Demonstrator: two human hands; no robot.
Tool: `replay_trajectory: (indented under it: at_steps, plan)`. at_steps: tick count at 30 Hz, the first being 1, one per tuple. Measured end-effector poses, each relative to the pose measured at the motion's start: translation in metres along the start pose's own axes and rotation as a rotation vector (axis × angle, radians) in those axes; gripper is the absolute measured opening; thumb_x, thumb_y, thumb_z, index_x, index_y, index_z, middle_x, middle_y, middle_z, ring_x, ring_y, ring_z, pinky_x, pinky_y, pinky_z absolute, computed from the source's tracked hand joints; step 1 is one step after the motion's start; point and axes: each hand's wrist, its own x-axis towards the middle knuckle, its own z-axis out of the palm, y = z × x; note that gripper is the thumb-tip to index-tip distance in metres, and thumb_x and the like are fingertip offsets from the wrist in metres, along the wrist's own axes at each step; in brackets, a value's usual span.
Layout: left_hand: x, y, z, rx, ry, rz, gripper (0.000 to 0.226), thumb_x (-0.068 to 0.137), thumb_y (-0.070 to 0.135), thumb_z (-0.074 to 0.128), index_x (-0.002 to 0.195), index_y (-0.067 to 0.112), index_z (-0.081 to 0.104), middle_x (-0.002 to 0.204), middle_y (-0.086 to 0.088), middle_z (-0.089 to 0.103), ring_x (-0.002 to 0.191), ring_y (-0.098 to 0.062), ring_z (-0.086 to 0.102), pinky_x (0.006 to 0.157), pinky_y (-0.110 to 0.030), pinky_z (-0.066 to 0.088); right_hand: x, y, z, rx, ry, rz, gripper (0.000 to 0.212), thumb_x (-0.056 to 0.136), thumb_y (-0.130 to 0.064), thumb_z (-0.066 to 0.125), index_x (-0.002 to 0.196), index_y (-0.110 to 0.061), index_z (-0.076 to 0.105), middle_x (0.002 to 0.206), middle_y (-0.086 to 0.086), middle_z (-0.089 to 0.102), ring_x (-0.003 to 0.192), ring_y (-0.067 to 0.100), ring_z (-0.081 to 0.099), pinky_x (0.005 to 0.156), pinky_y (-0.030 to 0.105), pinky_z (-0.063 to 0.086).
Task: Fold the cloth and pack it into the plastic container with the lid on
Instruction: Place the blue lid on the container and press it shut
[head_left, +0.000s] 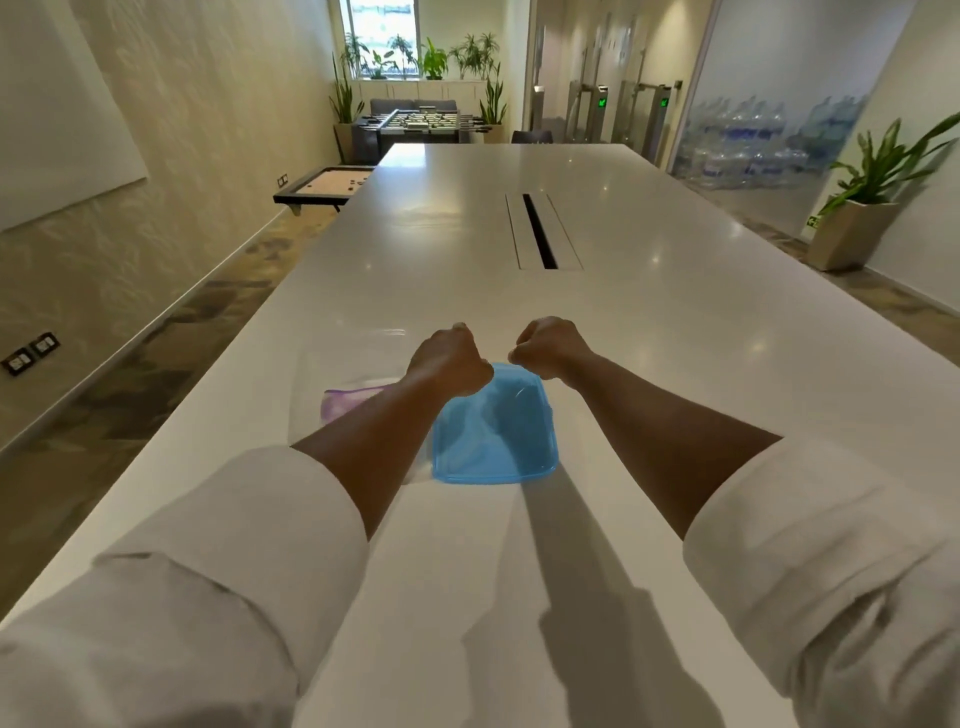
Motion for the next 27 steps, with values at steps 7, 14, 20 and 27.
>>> replay_trajectory:
  at_steps: [7,14,20,27]
  plan:
    - [-0.012,0.019,0.032,-0.044,-0.141,-0.152,0.063,0.084,0.022,0.054,0.14,0.004,0.033,0.138,-0.015,0.046,0.125,-0.033,0.049,0.1,-0.042,0.047,-0.022,0.023,0.008,0.021,-0.073,0.156,0.013,0.075,-0.006,0.05,0.064,-0.009,0.045,0.066,0.008,0.049,0.063,0.027,0.052,0.058,0.03,0.048]
    - [-0.015,0.017,0.046,-0.112,-0.211,-0.252,0.074,0.087,0.026,0.052,0.149,0.0,0.021,0.134,-0.016,0.053,0.109,-0.03,0.059,0.07,-0.034,0.049,-0.032,0.037,0.016,0.115,-0.129,0.287,0.005,0.078,-0.008,0.051,0.075,-0.006,0.054,0.09,0.016,0.061,0.081,0.033,0.066,0.071,0.039,0.058]
    - [-0.014,0.017,0.053,-0.18,-0.223,-0.228,0.084,0.092,0.062,0.041,0.146,-0.001,0.032,0.134,-0.016,0.057,0.117,-0.032,0.058,0.087,-0.036,0.044,-0.027,0.036,0.014,0.462,-0.156,0.411,0.004,0.082,-0.004,0.054,0.079,-0.005,0.055,0.09,0.015,0.058,0.083,0.031,0.063,0.08,0.04,0.057]
    - [-0.013,0.038,0.03,-0.595,-0.179,-0.3,0.086,0.085,0.079,0.027,0.125,0.009,0.059,0.113,-0.014,0.061,0.103,-0.03,0.058,0.091,-0.036,0.043,-0.016,0.015,0.004,0.879,-0.144,0.419,0.036,0.094,-0.041,0.05,0.103,-0.008,0.061,0.093,0.013,0.068,0.086,0.028,0.067,0.079,0.037,0.057]
